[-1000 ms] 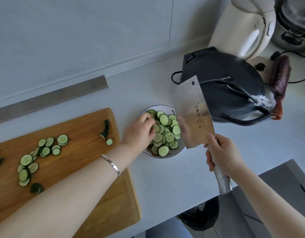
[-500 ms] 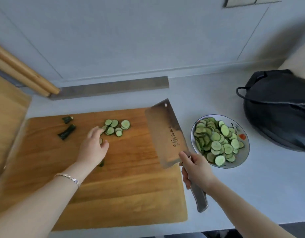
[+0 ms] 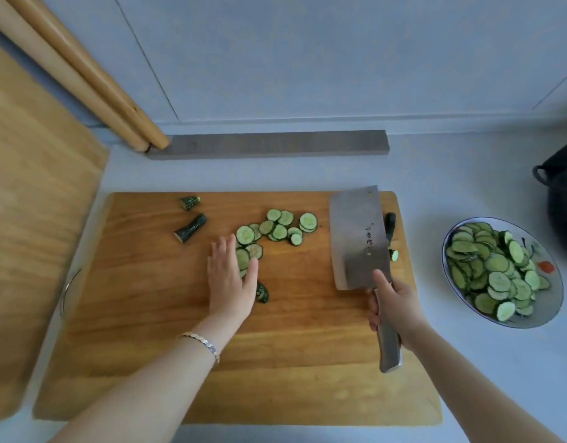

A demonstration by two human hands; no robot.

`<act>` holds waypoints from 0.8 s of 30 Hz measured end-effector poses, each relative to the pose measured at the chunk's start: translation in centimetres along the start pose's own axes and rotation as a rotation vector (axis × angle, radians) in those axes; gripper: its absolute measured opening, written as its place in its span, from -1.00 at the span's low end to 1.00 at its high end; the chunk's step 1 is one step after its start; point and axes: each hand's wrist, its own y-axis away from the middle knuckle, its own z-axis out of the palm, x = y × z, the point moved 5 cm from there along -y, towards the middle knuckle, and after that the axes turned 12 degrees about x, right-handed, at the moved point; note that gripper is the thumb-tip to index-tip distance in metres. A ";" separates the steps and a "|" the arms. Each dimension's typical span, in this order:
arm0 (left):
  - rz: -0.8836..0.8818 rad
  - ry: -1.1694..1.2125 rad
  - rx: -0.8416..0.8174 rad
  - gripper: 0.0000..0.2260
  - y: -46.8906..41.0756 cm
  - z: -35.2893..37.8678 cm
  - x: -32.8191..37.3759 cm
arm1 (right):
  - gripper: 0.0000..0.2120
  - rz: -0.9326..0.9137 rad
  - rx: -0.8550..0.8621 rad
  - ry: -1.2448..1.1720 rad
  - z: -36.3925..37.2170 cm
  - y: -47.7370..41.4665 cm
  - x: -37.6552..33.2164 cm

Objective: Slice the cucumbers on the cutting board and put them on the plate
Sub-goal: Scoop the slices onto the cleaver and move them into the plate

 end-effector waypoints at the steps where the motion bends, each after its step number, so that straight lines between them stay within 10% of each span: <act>1: 0.001 0.005 0.018 -0.39 -0.2 0.1 0.2 | -0.67 0.025 -0.008 -0.004 0.0 -0.2 0.1; 24: -0.020 0.281 0.057 -0.42 -1.9 1.9 3.2 | -0.70 0.076 -0.300 0.191 9.8 5.1 1.1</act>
